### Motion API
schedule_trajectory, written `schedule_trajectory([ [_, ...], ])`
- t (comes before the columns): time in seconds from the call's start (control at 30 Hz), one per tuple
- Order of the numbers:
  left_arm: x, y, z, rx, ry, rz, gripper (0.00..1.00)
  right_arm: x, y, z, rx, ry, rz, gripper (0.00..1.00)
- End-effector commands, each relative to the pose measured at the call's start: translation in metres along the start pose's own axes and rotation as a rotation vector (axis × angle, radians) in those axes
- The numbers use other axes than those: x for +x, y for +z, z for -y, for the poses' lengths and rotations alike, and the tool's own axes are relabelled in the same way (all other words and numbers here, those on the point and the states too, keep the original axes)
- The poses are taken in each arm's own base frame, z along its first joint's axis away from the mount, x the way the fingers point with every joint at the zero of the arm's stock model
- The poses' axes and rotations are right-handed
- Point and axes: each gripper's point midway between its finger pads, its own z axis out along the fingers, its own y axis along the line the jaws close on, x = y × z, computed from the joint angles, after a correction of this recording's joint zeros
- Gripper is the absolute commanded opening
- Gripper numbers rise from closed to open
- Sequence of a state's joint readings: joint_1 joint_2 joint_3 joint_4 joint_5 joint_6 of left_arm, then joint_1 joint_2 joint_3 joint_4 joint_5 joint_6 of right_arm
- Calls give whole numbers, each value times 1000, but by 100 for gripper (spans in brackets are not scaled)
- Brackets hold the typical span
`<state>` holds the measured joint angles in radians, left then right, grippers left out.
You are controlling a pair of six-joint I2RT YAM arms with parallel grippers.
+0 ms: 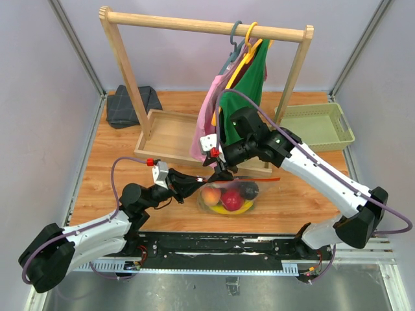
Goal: Open the zip-top bag and remove the fake food
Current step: Adjust the zipper food storage bag at the center of the board, then unzip the zipper food storage bag at the center of the board.
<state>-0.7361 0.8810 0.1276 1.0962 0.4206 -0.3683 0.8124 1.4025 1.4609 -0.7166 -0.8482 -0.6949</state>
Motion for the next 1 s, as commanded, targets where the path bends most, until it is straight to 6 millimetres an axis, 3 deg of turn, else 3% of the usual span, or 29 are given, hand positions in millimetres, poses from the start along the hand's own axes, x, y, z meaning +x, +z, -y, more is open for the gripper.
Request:
schedule_trajectory([
  [0.0, -23, 7, 3, 11, 12, 68, 0, 2, 15, -7, -20, 16, -17, 54],
  [0.33, -22, 7, 1, 1, 5, 64, 0, 2, 29, -15, -47, 19, -42, 47],
  [0.97, -18, 5, 0, -7, 4, 54, 0, 3, 33, -9, -18, 33, -68, 19],
])
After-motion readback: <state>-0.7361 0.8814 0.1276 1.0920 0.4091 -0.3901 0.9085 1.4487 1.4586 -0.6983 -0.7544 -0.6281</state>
